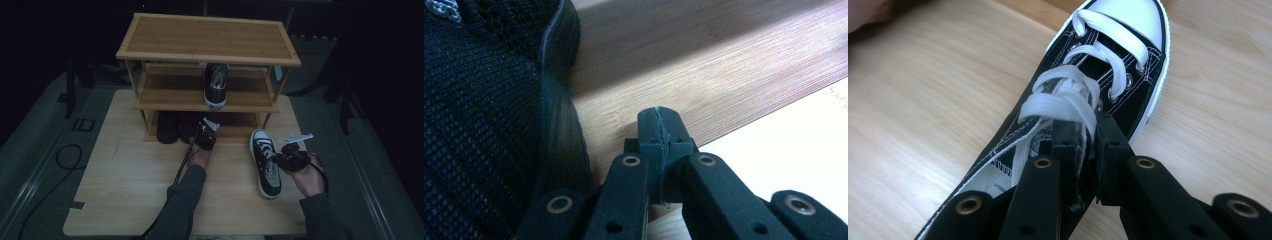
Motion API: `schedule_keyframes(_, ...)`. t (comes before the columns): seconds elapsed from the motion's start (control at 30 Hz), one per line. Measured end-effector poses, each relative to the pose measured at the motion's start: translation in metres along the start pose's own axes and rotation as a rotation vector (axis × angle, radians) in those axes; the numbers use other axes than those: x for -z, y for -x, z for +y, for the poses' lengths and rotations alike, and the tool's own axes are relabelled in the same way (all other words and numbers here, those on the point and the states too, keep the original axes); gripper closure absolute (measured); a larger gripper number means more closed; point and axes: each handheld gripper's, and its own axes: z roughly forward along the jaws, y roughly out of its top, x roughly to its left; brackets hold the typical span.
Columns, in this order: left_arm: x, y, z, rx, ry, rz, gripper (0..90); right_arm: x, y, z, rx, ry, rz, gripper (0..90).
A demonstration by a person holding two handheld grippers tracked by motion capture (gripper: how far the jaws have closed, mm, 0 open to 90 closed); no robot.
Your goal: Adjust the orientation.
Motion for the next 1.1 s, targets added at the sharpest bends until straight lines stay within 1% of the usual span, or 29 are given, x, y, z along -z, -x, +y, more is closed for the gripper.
schedule_keyframes(0.03,0.0,0.0,0.0,0.0,0.0,0.0,90.0,0.0,0.0,0.0,0.0,0.0,0.0,82.6)
schedule_keyframes(0.07,0.0,0.0,0.0,-0.001,0.001,0.001,90.0,-0.004,-0.01,0.004,0.055,-0.005,0.023,82.6)
schedule_keyframes(0.1,0.0,0.0,0.0,-0.001,0.001,0.001,90.0,-0.004,-0.01,0.004,0.055,-0.005,0.023,82.6)
schedule_keyframes(0.13,0.0,0.0,0.0,-0.001,0.0,0.001,90.0,-0.008,-0.02,0.008,0.105,-0.004,0.046,82.6)
schedule_keyframes(0.17,0.0,0.0,0.0,-0.001,0.0,0.001,90.0,-0.008,-0.02,0.008,0.105,-0.004,0.046,82.6)
schedule_keyframes(0.2,0.0,0.0,0.0,0.0,0.001,0.001,90.0,-0.01,-0.028,0.011,0.146,-0.008,0.073,82.5)
schedule_keyframes(0.23,0.0,0.0,0.0,0.0,0.001,0.001,90.0,-0.01,-0.028,0.011,0.146,-0.008,0.073,82.5)
schedule_keyframes(0.27,0.0,0.0,0.0,-0.001,0.0,0.0,90.0,-0.012,-0.035,0.014,0.185,-0.01,0.096,82.5)
schedule_keyframes(0.3,0.0,0.0,0.0,-0.001,0.0,0.0,90.0,-0.012,-0.035,0.014,0.185,-0.01,0.096,82.5)
schedule_keyframes(0.33,0.0,0.0,0.0,0.0,0.0,0.001,90.0,-0.013,-0.041,0.015,0.225,-0.021,0.116,82.5)
schedule_keyframes(0.4,0.0,0.0,0.0,0.0,0.001,0.001,90.0,-0.014,-0.044,0.015,0.235,-0.026,0.123,82.5)
schedule_keyframes(0.43,0.0,0.0,0.0,0.001,0.001,0.001,90.0,-0.017,-0.048,0.015,0.263,-0.037,0.137,82.5)
schedule_keyframes(0.47,0.0,0.0,0.0,0.0,0.002,0.001,90.0,-0.02,-0.052,0.014,0.282,-0.053,0.148,82.4)
schedule_keyframes(0.57,0.0,0.0,0.0,0.0,0.002,0.001,90.0,-0.023,-0.054,0.012,0.291,-0.056,0.152,82.4)
schedule_keyframes(0.7,0.0,0.0,0.0,0.0,0.001,0.001,90.0,-0.023,-0.05,0.009,0.272,-0.053,0.17,81.2)
schedule_keyframes(0.73,0.0,0.0,0.0,0.0,0.001,0.001,90.0,-0.022,-0.049,0.006,0.262,-0.044,0.172,79.4)
schedule_keyframes(0.77,0.0,0.0,0.0,0.0,0.001,0.001,90.0,-0.022,-0.049,0.006,0.262,-0.044,0.172,79.4)
schedule_keyframes(0.8,0.0,0.0,0.0,0.0,0.001,0.001,90.0,-0.022,-0.049,0.005,0.248,-0.044,0.179,77.4)
schedule_keyframes(0.83,0.0,0.0,0.0,0.0,0.001,0.001,90.0,-0.022,-0.049,0.005,0.248,-0.044,0.179,77.4)
schedule_keyframes(0.87,0.0,0.0,0.0,0.0,0.002,0.001,90.0,-0.02,-0.049,0.004,0.236,-0.048,0.18,75.4)
schedule_keyframes(0.9,0.0,0.0,0.0,0.0,0.002,0.001,90.0,-0.02,-0.049,0.004,0.236,-0.048,0.18,75.4)
schedule_keyframes(0.93,0.0,0.0,0.0,0.0,0.002,0.001,90.0,-0.018,-0.049,0.002,0.222,-0.047,0.176,73.2)
schedule_keyframes(0.97,0.0,0.0,0.0,0.0,0.002,0.001,90.0,-0.018,-0.049,0.002,0.222,-0.047,0.176,73.2)
schedule_keyframes(1.0,0.0,0.0,0.0,0.0,0.002,0.002,90.0,-0.017,-0.048,0.001,0.216,-0.051,0.175,72.9)
schedule_keyframes(1.07,0.0,0.0,0.0,0.0,0.002,0.002,90.0,-0.015,-0.048,-0.005,0.199,-0.075,0.158,71.9)
schedule_keyframes(1.1,0.0,0.0,0.0,0.0,0.002,0.002,90.0,-0.015,-0.048,-0.005,0.199,-0.075,0.158,71.9)
